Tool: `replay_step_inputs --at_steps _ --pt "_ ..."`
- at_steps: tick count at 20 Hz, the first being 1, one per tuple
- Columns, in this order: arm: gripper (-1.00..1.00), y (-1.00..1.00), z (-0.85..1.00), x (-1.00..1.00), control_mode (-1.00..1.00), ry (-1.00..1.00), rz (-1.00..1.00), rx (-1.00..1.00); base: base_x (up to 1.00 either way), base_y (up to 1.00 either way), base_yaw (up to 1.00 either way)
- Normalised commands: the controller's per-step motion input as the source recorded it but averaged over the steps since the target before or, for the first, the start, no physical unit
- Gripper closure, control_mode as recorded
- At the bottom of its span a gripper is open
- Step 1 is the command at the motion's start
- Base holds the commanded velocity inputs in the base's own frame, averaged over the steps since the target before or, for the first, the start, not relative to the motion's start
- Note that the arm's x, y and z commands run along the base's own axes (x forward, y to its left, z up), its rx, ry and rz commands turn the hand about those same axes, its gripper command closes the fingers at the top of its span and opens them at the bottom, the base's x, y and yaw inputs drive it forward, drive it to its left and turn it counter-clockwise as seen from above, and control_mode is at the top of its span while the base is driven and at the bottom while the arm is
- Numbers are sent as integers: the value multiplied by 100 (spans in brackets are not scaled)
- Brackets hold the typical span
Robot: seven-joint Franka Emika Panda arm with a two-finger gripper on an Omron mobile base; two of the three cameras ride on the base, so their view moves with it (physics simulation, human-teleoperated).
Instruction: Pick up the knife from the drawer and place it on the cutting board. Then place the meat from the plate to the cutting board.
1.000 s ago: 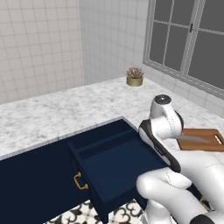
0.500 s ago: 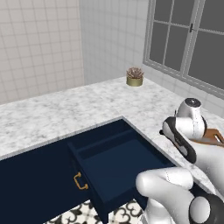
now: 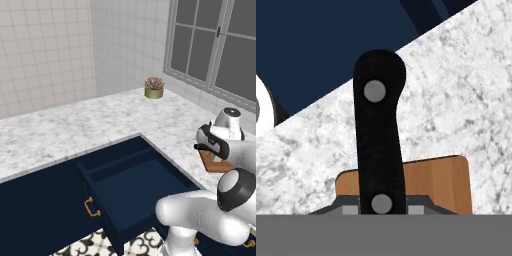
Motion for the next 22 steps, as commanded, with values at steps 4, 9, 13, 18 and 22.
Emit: replay_step_inputs --at_steps 4,9,13,18,22 --pt "100 -63 -3 37 -100 7 9 0 0 0 0" --pt "100 -29 -34 37 -100 1 0 0 0 0 0" --pt "100 -9 -60 21 -100 0 0 0 0 0 0" --pt "100 -26 -59 17 -100 0 0 0 0 0 0" --pt "100 -26 -33 32 -100 0 1 0 0 0 0"
